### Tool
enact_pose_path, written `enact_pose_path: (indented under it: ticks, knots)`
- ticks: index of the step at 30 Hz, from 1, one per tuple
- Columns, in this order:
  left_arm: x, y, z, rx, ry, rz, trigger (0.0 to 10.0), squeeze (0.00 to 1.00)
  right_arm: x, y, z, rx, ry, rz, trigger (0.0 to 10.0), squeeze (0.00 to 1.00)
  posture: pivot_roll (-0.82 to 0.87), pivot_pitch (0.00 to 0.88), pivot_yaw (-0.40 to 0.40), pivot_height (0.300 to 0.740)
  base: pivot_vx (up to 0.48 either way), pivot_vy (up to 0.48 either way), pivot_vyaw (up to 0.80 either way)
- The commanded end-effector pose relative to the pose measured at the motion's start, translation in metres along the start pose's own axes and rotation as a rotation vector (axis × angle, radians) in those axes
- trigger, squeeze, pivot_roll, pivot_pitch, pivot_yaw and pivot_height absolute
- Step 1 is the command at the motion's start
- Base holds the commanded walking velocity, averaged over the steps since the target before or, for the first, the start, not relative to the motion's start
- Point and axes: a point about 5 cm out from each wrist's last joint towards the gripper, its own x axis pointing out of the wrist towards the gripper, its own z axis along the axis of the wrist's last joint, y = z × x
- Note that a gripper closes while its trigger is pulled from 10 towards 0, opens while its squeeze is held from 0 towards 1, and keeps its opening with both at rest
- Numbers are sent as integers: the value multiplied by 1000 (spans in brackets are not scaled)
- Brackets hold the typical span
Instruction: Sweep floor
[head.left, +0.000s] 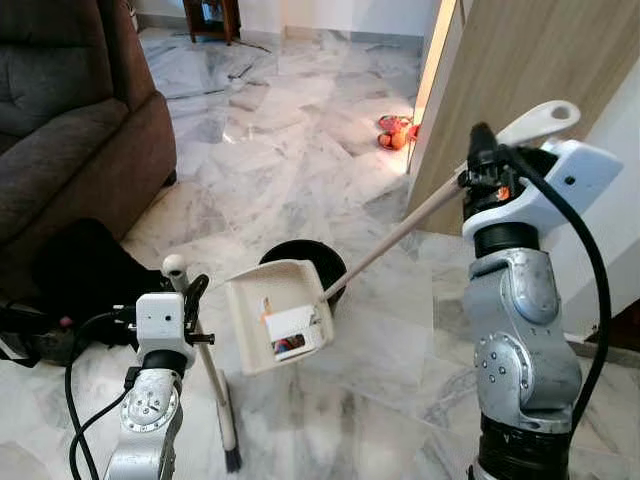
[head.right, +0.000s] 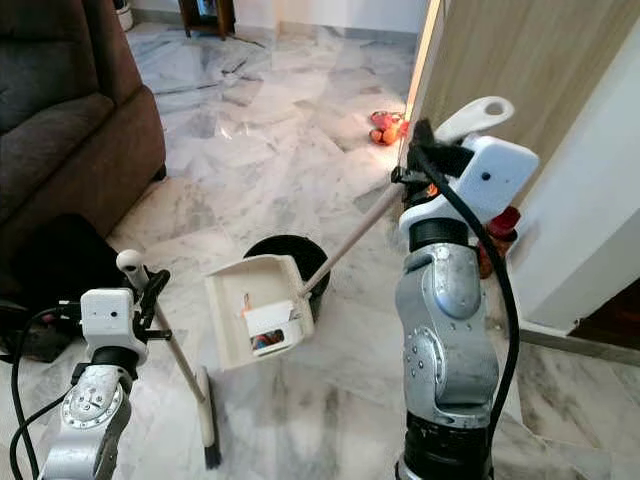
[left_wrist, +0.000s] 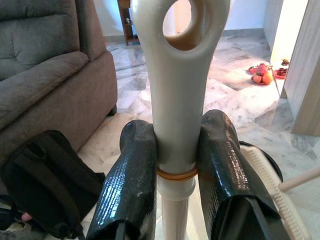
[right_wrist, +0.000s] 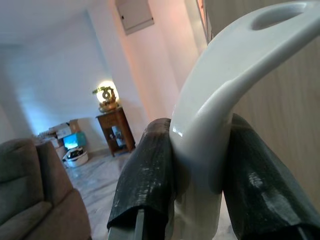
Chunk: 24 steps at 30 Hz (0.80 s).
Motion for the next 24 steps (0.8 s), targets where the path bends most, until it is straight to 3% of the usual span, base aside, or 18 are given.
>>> enact_pose_path:
  ticks: [1,17,24]
  knots:
    - [2,3,9,14,-52,12,10000,0,3,5,16,34,-97,6,10000,0,100,94,-10,740,0,0,0]
    - [-1,2,8,36,-45,-6,10000,0,0,7,13,62,-116,5,10000,0,107,71,-9,740,0,0,0]
    - [-2,2,7,36,-43,-6,10000,0,0,7,10,61,-106,6,10000,0,106,64,-9,740,254,0,0]
